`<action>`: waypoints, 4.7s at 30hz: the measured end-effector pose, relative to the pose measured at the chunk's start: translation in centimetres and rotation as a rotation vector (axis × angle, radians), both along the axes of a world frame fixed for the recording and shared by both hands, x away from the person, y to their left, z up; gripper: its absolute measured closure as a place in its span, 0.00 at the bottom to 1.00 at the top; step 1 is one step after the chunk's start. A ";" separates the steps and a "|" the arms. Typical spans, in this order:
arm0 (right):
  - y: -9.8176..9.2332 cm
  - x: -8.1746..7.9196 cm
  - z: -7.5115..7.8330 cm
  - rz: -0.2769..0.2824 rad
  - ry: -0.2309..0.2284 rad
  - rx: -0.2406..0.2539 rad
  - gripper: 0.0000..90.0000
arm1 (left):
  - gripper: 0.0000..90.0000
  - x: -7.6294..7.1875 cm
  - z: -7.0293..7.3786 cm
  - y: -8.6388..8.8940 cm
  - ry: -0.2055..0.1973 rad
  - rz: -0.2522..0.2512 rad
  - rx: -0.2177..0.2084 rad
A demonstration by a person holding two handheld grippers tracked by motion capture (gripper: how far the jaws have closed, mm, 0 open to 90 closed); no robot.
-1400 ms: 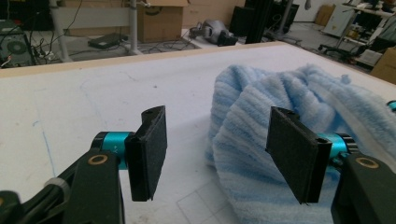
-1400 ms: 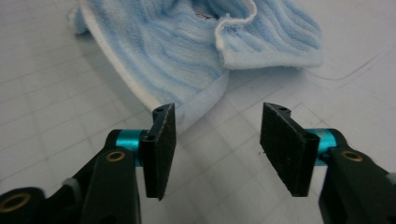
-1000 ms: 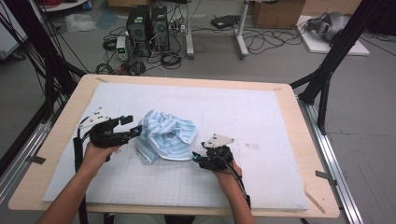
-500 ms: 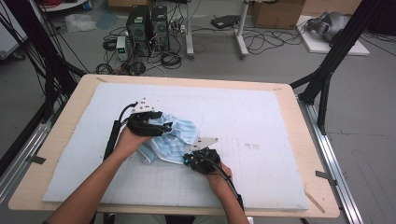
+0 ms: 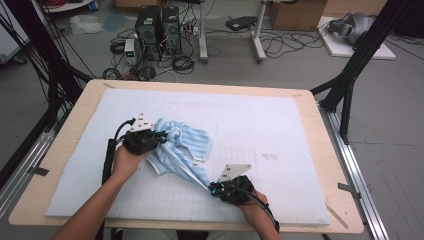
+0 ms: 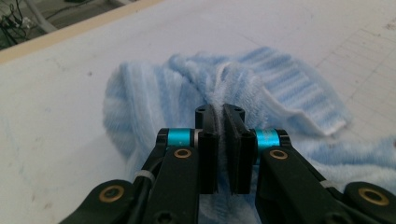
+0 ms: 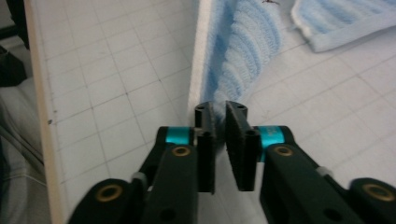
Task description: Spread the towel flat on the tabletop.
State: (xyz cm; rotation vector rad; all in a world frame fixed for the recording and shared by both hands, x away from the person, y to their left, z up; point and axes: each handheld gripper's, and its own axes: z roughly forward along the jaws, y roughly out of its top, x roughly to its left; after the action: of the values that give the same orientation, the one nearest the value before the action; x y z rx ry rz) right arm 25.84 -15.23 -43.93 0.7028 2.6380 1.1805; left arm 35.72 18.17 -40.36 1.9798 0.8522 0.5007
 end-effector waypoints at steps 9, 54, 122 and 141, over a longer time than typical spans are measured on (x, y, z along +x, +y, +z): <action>-4.0 1.3 1.2 -0.281 -0.093 0.134 0.53 | 0.57 -0.4 2.3 2.1 -0.076 0.009 -0.133; -6.4 1.6 0.7 -0.381 -0.102 0.174 0.43 | 0.98 4.4 2.1 -3.6 0.102 -0.171 -0.172; 9.5 12.8 0.2 -0.131 0.067 0.161 0.56 | 0.97 0.5 -3.9 12.4 0.038 0.205 -0.371; 11.2 14.7 0.6 -0.164 0.051 0.068 0.92 | 0.97 0.5 -4.2 11.8 0.057 0.173 -0.363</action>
State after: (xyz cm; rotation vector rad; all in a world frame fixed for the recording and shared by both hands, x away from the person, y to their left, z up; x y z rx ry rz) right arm 40.54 -4.04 -43.37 0.9533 2.5328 1.2261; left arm 36.26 30.00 -44.54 1.6036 1.0752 0.3588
